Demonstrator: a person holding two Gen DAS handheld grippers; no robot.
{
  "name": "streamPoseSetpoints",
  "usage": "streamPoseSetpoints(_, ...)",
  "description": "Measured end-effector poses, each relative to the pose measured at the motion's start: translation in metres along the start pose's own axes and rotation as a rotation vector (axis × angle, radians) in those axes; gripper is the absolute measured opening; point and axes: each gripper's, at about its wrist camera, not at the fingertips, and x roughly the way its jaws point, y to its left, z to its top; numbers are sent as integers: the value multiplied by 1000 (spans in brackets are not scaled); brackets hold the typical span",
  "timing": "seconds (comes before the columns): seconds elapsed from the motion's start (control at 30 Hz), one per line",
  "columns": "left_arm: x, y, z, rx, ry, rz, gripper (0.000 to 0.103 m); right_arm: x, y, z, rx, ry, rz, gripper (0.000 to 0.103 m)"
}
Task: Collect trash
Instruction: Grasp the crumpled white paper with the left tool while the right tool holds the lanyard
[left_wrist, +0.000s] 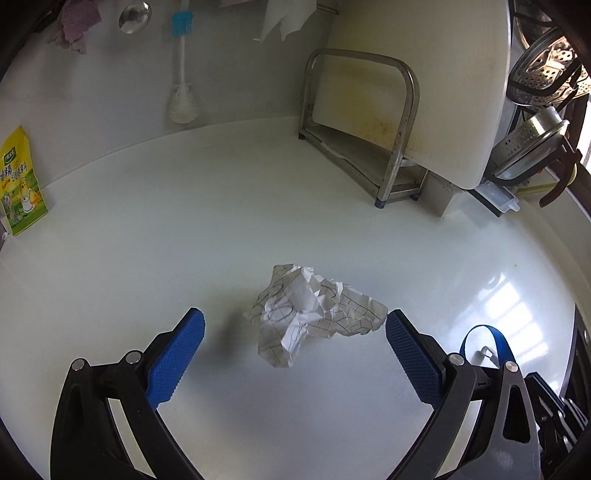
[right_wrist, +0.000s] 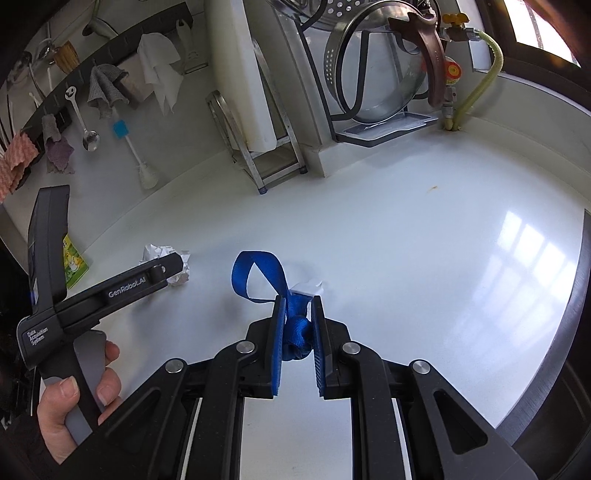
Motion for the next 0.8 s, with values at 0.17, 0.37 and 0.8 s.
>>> streamPoseSetpoints(0.17, 23, 1, 9, -21, 42, 41, 97, -2, 0, 0, 3, -4, 12, 14)
streamPoseSetpoints(0.37, 40, 10, 14, -57, 90, 39, 71, -1, -1, -1, 4, 0, 18, 14)
streamPoseSetpoints(0.8, 21, 17, 3, -18, 64, 0, 32, 0, 2, -2, -14, 2, 23, 14)
